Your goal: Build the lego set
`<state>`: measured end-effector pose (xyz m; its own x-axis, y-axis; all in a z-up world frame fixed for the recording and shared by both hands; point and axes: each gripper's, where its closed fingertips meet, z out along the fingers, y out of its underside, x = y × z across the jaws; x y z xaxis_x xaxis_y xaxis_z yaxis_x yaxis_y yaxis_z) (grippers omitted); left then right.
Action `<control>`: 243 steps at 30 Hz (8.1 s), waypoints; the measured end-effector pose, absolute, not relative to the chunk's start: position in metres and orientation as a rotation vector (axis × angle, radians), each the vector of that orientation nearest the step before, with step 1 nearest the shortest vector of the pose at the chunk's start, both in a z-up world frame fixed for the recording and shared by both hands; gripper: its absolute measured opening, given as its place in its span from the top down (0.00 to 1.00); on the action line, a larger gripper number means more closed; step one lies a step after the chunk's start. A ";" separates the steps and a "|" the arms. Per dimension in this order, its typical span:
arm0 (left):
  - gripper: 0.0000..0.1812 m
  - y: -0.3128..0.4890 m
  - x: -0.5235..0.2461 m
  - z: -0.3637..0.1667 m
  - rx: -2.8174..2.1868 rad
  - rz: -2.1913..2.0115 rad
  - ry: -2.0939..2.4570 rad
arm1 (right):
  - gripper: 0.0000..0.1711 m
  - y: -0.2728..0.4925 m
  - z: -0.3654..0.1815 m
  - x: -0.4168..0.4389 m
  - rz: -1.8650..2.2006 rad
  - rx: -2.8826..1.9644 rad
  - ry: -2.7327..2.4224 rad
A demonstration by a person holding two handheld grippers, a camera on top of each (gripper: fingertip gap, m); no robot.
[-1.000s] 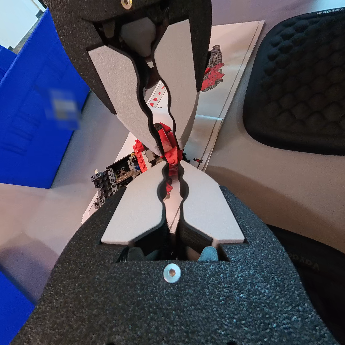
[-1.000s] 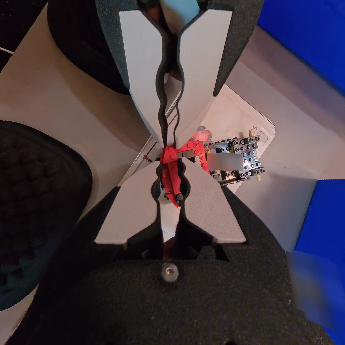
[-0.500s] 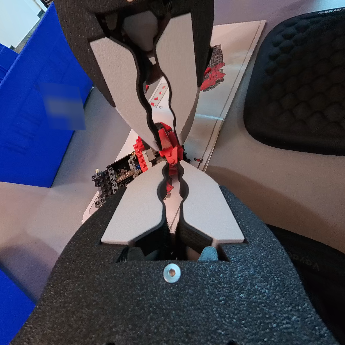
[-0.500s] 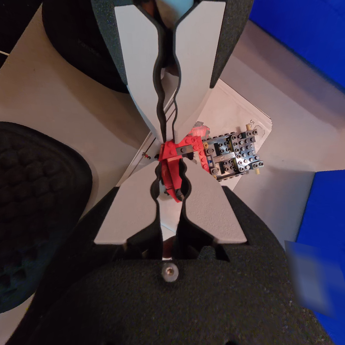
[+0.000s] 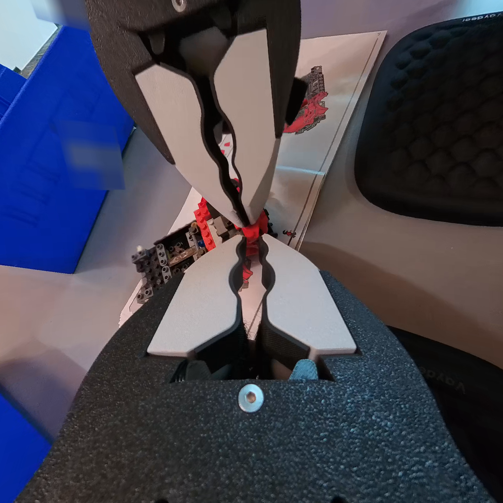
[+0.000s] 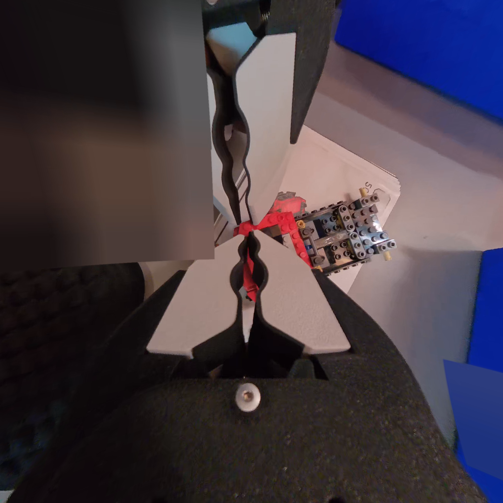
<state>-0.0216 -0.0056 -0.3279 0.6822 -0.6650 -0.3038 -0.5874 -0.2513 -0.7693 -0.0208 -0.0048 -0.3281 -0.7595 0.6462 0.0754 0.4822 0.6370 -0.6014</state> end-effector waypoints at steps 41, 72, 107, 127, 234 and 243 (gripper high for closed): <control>0.96 -0.008 -0.023 -0.331 -1.941 -0.072 0.999 | 1.00 -0.005 -0.329 -0.025 0.848 -1.135 -2.555; 0.96 -0.007 -0.022 -0.331 -1.936 -0.088 0.995 | 1.00 -0.004 -0.328 -0.024 0.923 -1.088 -2.382; 0.97 -0.005 -0.024 -0.330 -1.933 -0.097 0.971 | 0.96 0.000 -0.331 -0.018 0.710 -1.000 -2.367; 0.97 -0.005 -0.025 -0.330 -1.932 -0.091 0.976 | 1.00 -0.002 -0.328 -0.023 0.789 -1.029 -2.396; 0.97 -0.004 -0.026 -0.330 -1.927 -0.142 0.972 | 1.00 -0.003 -0.329 -0.025 0.830 -0.976 -2.483; 0.98 -0.004 -0.026 -0.331 -1.932 -0.131 0.977 | 1.00 -0.002 -0.330 -0.025 0.767 -1.043 -2.534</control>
